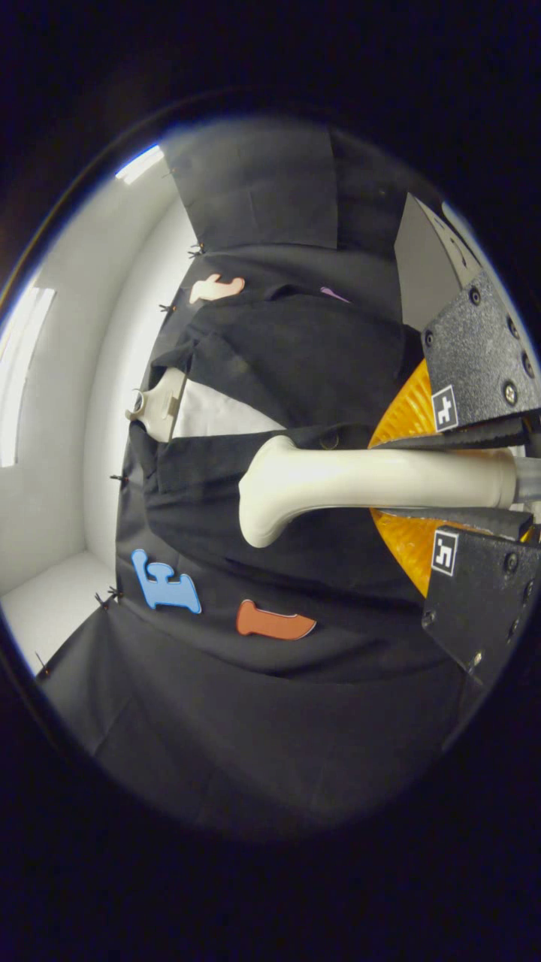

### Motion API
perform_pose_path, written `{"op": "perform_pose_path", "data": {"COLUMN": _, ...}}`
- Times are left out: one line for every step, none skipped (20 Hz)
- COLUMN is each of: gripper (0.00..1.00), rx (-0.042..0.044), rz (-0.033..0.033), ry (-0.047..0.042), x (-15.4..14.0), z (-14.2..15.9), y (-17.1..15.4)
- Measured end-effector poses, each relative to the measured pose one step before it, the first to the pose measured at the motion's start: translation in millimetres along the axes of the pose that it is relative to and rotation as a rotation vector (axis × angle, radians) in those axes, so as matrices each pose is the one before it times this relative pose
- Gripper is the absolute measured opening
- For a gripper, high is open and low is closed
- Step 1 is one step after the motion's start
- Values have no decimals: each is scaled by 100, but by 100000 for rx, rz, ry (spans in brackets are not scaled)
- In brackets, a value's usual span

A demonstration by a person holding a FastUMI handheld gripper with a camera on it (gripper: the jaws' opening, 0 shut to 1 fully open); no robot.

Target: Iron the clothes twice with a garment steamer, once on the left side and once on the right side.

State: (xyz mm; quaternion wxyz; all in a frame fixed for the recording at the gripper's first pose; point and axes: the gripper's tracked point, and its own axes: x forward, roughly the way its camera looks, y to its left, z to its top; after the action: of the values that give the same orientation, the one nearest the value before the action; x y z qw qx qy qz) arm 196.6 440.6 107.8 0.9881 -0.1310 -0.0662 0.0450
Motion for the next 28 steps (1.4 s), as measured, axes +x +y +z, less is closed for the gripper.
{"op": "perform_pose_path", "data": {"gripper": 34, "rx": -441, "rz": 384, "ry": 725, "x": -304, "z": -582, "y": 59}}
{"op": "perform_pose_path", "data": {"gripper": 34, "rx": -504, "rz": 281, "ry": 739, "x": -251, "z": -500, "y": 85}}
{"op": "perform_pose_path", "data": {"gripper": 34, "rx": -401, "rz": 337, "ry": 755, "x": -244, "z": -569, "y": 123}}
{"op": "perform_pose_path", "data": {"gripper": 34, "rx": -490, "rz": 447, "ry": 876, "x": -241, "z": -522, "y": 83}}
{"op": "perform_pose_path", "data": {"gripper": 34, "rx": 37, "rz": 538, "ry": 1358, "x": -304, "z": -785, "y": 97}}
{"op": "perform_pose_path", "data": {"gripper": 34, "rx": -277, "rz": 443, "ry": 1723, "x": -348, "z": -889, "y": 167}}
{"op": "perform_pose_path", "data": {"gripper": 34, "rx": -443, "rz": 320, "ry": 1638, "x": -254, "z": -1112, "y": 169}}
{"op": "perform_pose_path", "data": {"gripper": 34, "rx": -1016, "rz": 551, "ry": 1477, "x": -287, "z": -1044, "y": 159}}
{"op": "perform_pose_path", "data": {"gripper": 34, "rx": -586, "rz": 340, "ry": 1344, "x": -362, "z": -1003, "y": 174}}
{"op": "perform_pose_path", "data": {"gripper": 34, "rx": -944, "rz": 177, "ry": 1298, "x": -251, "z": -836, "y": 6}}
{"op": "perform_pose_path", "data": {"gripper": 34, "rx": -554, "rz": 506, "ry": 1323, "x": -162, "z": -855, "y": 37}}
{"op": "perform_pose_path", "data": {"gripper": 34, "rx": -723, "rz": 808, "ry": 1548, "x": -169, "z": -766, "y": 215}}
{"op": "perform_pose_path", "data": {"gripper": 34, "rx": -271, "rz": 887, "ry": 1528, "x": -138, "z": -830, "y": 203}}
{"op": "perform_pose_path", "data": {"gripper": 34, "rx": -546, "rz": 568, "ry": 1844, "x": -136, "z": -834, "y": 185}}
{"op": "perform_pose_path", "data": {"gripper": 34, "rx": -24, "rz": 469, "ry": 1766, "x": -91, "z": -825, "y": -73}}
{"op": "perform_pose_path", "data": {"gripper": 34, "rx": 592, "rz": 780, "ry": 2477, "x": -183, "z": -1064, "y": 50}}
{"op": "perform_pose_path", "data": {"gripper": 34, "rx": 376, "rz": 1112, "ry": 3224, "x": -55, "z": -1296, "y": 320}}
{"op": "perform_pose_path", "data": {"gripper": 34, "rx": -460, "rz": 758, "ry": 3557, "x": 103, "z": -1458, "y": 348}}
{"op": "perform_pose_path", "data": {"gripper": 34, "rx": -418, "rz": 485, "ry": 3431, "x": 136, "z": -1274, "y": 170}}
{"op": "perform_pose_path", "data": {"gripper": 34, "rx": -91, "rz": 224, "ry": 2351, "x": 37, "z": -1020, "y": 219}}
{"op": "perform_pose_path", "data": {"gripper": 34, "rx": -744, "rz": -94, "ry": 1378, "x": -44, "z": -709, "y": 110}}
{"op": "perform_pose_path", "data": {"gripper": 34, "rx": -939, "rz": -59, "ry": 243, "x": 91, "z": -251, "y": 127}}
{"op": "perform_pose_path", "data": {"gripper": 34, "rx": -1074, "rz": 89, "ry": 103, "x": 56, "z": -235, "y": 97}}
{"op": "perform_pose_path", "data": {"gripper": 34, "rx": -869, "rz": 373, "ry": 452, "x": -67, "z": -387, "y": 111}}
{"op": "perform_pose_path", "data": {"gripper": 34, "rx": -516, "rz": 521, "ry": 970, "x": 89, "z": -529, "y": 150}}
{"op": "perform_pose_path", "data": {"gripper": 34, "rx": -615, "rz": 316, "ry": 1116, "x": 110, "z": -520, "y": 113}}
{"op": "perform_pose_path", "data": {"gripper": 34, "rx": -533, "rz": 186, "ry": 937, "x": 48, "z": -583, "y": 74}}
{"op": "perform_pose_path", "data": {"gripper": 34, "rx": -590, "rz": 97, "ry": 624, "x": 30, "z": -410, "y": 86}}
